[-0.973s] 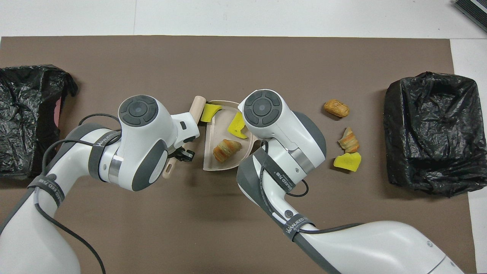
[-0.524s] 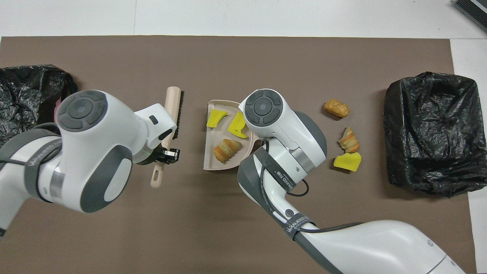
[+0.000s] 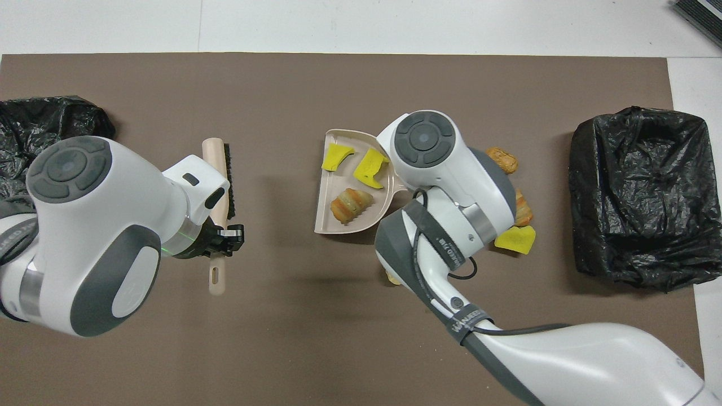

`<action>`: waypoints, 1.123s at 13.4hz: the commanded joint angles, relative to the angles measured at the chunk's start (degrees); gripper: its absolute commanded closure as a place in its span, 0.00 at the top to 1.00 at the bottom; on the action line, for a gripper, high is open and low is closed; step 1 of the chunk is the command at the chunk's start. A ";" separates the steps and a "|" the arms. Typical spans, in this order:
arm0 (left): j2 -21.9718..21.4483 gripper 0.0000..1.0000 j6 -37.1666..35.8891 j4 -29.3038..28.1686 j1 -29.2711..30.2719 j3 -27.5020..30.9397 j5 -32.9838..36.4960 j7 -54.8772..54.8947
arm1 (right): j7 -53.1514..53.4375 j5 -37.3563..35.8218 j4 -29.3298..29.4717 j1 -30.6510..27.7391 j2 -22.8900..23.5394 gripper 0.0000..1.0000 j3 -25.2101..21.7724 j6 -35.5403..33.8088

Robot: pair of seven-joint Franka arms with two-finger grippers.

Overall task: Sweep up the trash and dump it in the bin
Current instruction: 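Carry the dustpan to the trash bag while the left gripper lowers the brush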

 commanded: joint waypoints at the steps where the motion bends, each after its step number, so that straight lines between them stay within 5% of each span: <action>1: -2.47 0.00 4.31 -6.39 -7.54 0.66 -0.22 -6.80 | -8.43 2.65 2.67 -6.20 -1.15 0.00 0.55 -3.41; 5: -7.91 0.00 10.45 -18.59 -11.78 0.57 -4.52 -9.21 | -19.67 2.39 2.77 -16.30 -4.14 0.00 0.37 -3.68; 9: -8.36 0.00 15.91 -23.87 -15.56 0.57 -5.75 -10.52 | -34.53 2.30 2.77 -25.89 -4.67 0.00 -2.60 -2.72; 13: -7.83 0.00 19.51 -25.81 -16.62 0.57 -7.77 -10.61 | -41.22 0.63 2.77 -27.66 -5.72 0.00 -9.55 -2.54; 15: -7.92 0.00 19.96 -26.00 -16.62 0.57 -7.95 -10.61 | -41.15 -8.09 2.33 -27.49 -5.90 0.00 -11.15 0.60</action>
